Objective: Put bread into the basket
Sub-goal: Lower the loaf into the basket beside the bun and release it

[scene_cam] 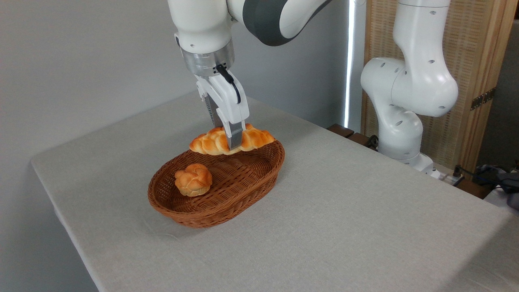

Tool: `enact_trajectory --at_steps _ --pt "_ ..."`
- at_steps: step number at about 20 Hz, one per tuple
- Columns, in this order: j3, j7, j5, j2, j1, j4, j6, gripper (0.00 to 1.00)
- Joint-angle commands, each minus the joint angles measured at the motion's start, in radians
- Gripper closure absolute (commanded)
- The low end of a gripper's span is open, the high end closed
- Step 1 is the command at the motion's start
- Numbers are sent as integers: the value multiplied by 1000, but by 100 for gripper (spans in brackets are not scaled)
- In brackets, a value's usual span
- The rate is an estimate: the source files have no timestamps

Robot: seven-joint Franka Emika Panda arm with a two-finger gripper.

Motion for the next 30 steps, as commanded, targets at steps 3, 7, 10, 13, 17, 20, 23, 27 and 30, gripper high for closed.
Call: enact_trajectory --at_steps 3,7,10,13,17,20,23,27,30 --pt "8 -8 -9 -3 -6 -4 15 10" --pt "8 -8 -9 -3 -6 -4 15 0" --pt "10 -8 -9 -3 -6 -2 15 0" --pt "10 -8 -9 -3 -6 -2 15 0" --pt "10 -8 -9 -3 -6 -2 15 0" --pt "10 -8 -9 -3 -6 -2 15 0" --pt "17 -5 -9 -5 -4 -1 17 0" --pt "22 -5 -5 -15 3 13 15 0" --pt "51 -12 17 -19 9 61 3 0"
